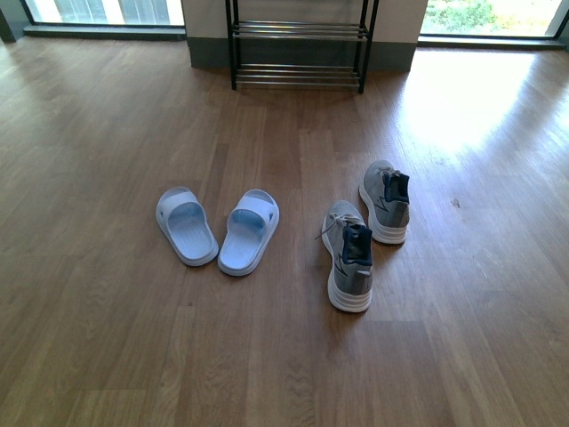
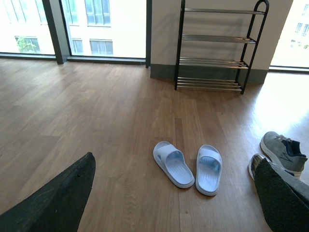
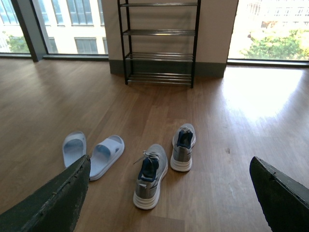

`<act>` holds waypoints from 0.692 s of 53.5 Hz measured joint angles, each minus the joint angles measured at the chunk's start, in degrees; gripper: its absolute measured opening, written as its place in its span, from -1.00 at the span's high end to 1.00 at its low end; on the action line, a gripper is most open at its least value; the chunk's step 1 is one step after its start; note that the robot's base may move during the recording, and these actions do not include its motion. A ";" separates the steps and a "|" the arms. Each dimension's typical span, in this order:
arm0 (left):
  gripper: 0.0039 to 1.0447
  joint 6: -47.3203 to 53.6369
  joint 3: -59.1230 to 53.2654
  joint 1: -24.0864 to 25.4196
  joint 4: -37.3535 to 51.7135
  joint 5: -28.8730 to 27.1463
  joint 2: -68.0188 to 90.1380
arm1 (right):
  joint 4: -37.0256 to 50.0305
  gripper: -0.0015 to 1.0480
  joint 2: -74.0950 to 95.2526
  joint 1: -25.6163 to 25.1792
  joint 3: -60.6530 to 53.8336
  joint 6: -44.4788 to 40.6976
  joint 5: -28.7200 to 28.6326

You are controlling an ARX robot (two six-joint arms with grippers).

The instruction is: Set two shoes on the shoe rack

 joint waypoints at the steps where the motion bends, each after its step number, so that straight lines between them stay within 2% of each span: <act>1: -0.83 0.00 0.00 0.00 0.00 0.00 0.00 | 0.00 -0.82 0.00 0.00 0.00 0.02 0.00; 37: -0.83 0.00 0.00 0.00 0.00 0.00 0.00 | 0.00 -0.82 0.00 0.00 0.00 0.02 0.00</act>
